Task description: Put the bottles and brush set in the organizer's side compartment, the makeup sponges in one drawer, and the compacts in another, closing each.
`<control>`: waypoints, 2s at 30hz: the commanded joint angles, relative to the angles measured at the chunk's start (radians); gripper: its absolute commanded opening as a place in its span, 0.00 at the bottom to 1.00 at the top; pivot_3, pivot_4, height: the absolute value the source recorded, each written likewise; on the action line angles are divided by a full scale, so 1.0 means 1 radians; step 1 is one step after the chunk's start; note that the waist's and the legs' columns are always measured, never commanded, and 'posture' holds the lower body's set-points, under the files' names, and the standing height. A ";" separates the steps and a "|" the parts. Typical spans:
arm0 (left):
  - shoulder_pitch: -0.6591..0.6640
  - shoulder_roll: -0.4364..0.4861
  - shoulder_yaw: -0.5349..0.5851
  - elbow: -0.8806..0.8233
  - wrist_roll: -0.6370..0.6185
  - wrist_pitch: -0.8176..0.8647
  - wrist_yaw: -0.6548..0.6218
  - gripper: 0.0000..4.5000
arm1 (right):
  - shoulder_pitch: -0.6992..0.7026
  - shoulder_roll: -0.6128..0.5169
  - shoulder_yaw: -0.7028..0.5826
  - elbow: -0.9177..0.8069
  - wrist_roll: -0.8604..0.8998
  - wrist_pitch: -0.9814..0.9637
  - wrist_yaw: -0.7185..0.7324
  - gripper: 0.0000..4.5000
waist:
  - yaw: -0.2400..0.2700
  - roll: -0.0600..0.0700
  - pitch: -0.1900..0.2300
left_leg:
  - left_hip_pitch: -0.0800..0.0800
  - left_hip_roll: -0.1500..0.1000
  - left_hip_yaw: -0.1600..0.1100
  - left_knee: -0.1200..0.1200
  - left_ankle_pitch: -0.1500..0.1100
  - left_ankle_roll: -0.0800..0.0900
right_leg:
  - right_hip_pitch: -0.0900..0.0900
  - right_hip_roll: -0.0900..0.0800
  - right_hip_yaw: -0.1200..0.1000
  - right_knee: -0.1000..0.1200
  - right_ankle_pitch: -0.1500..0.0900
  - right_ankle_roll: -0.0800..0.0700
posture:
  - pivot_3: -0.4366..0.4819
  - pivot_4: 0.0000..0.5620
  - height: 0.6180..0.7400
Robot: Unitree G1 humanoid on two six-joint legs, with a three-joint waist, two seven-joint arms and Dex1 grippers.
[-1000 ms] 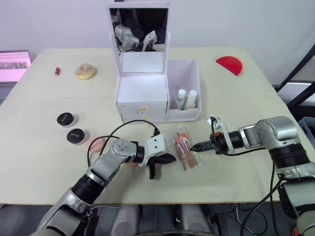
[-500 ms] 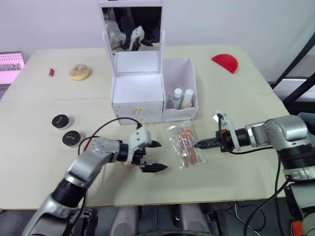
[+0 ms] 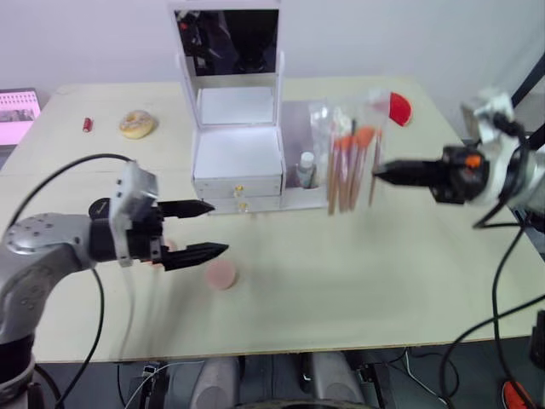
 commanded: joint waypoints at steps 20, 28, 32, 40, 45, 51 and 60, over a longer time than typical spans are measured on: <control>0.011 0.004 0.047 -0.033 -0.105 -0.038 0.140 0.98 | -0.525 0.394 0.229 1.054 -0.570 -0.767 -0.075 0.00 | -0.006 0.001 0.000 | -0.003 0.000 0.001 -0.002 0.000 -0.001 | -0.003 0.001 0.002 0.000 0.004 -0.001 | 0.48 0.27 1.00; 0.011 0.013 0.073 -0.034 -0.128 -0.044 0.172 0.98 | -0.539 0.431 0.206 1.170 -0.624 -0.833 -0.069 0.00 | -0.007 0.001 0.001 | -0.003 0.000 0.001 -0.002 0.001 -0.001 | -0.003 0.001 0.003 0.000 0.005 -0.001 | 0.48 0.27 1.00; 0.004 0.010 0.093 -0.033 -0.149 -0.047 0.197 0.98 | -0.543 0.439 0.193 1.176 -0.632 -0.845 -0.063 0.00 | -0.008 0.001 0.001 | -0.003 0.000 0.001 -0.002 0.001 -0.001 | -0.003 0.001 0.003 0.000 0.005 -0.001 | 0.48 0.27 1.00; -0.001 0.017 0.092 -0.042 -0.160 -0.062 0.218 0.98 | -0.549 0.447 0.202 1.201 -0.684 -0.868 -0.096 0.00 | -0.016 0.001 0.001 | -0.002 0.000 0.001 -0.002 0.001 -0.001 | -0.002 0.001 0.003 0.001 0.005 -0.001 | 0.48 0.27 1.00; -0.006 0.018 0.085 -0.049 -0.173 -0.066 0.230 0.98 | -0.553 0.451 0.207 1.210 -0.713 -0.873 -0.111 0.00 | -0.025 0.001 0.001 | -0.002 0.000 0.001 -0.002 0.001 -0.002 | -0.002 0.001 0.003 0.001 0.005 -0.001 | 0.48 0.27 1.00; -0.005 0.019 0.082 -0.049 -0.178 -0.070 0.235 1.00 | -0.557 0.452 0.199 1.204 -0.721 -0.868 -0.101 0.33 | -0.025 0.001 0.001 | 0.001 0.000 0.001 -0.002 0.001 -0.002 | 0.000 0.001 0.004 0.001 0.005 -0.001 | 0.48 0.27 1.00; -0.006 0.018 0.076 -0.051 -0.186 -0.070 0.239 1.00 | -0.583 0.434 0.158 1.160 -0.674 -0.827 -0.048 1.00 | -0.023 0.001 0.001 | 0.007 0.000 0.001 0.000 0.002 -0.003 | 0.006 0.001 0.004 0.002 0.005 -0.004 | 0.48 0.27 1.00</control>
